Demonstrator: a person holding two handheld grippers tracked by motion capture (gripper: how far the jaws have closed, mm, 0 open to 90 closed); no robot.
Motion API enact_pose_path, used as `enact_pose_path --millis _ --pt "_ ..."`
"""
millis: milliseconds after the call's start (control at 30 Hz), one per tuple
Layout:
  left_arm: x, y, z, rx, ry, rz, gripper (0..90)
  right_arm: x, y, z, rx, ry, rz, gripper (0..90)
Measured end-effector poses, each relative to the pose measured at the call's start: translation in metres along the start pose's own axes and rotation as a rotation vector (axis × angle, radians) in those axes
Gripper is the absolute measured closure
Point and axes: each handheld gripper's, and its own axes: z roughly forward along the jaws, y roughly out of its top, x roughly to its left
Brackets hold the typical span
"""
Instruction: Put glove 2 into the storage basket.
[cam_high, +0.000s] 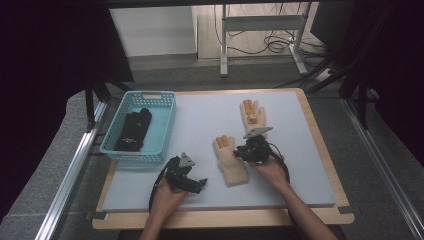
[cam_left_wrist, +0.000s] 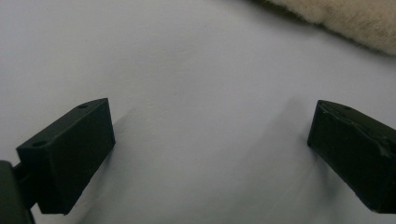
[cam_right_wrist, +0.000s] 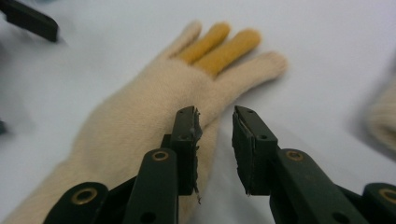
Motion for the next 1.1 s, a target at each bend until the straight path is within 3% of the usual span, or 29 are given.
enact_pose_path --millis 33,67,133,200,333,467,567,767,933,1100 --pt "0.000 0.000 0.000 0.000 0.000 0.000 1.0 0.001 -0.001 0.004 0.019 -0.002 0.001 78.1" --pt "0.000 0.000 0.000 0.000 0.000 0.000 1.0 0.001 -0.004 0.005 0.009 0.027 0.015 83.4" --pt "0.000 0.000 0.000 0.000 0.000 0.000 1.0 0.004 -0.005 0.001 0.007 0.016 0.023 86.9" --pt "0.000 0.000 0.000 0.000 0.000 0.000 1.0 0.009 -0.004 -0.008 -0.013 -0.001 0.001 87.1" --pt "0.000 0.000 0.000 0.001 0.000 0.001 1.0 0.010 -0.003 -0.030 -0.078 -0.030 0.003 86.4" --pt "0.000 0.000 0.000 0.000 0.000 0.000 1.0 -0.003 -0.009 -0.033 -0.065 -0.079 0.025 78.0" --pt "0.000 0.000 0.000 0.000 0.000 0.000 1.0 -0.008 -0.018 -0.040 -0.086 -0.063 0.050 76.7" --pt "0.000 0.000 0.000 0.000 0.000 0.000 1.0 -0.001 -0.041 -0.051 -0.060 -0.042 0.026 76.8" --pt "0.000 0.000 0.000 0.000 0.000 0.000 1.0 0.014 -0.058 -0.048 -0.029 -0.017 -0.013 76.8" --pt "0.000 0.000 0.000 0.000 0.000 0.001 1.0 0.028 -0.058 -0.042 -0.034 0.013 -0.037 76.8"
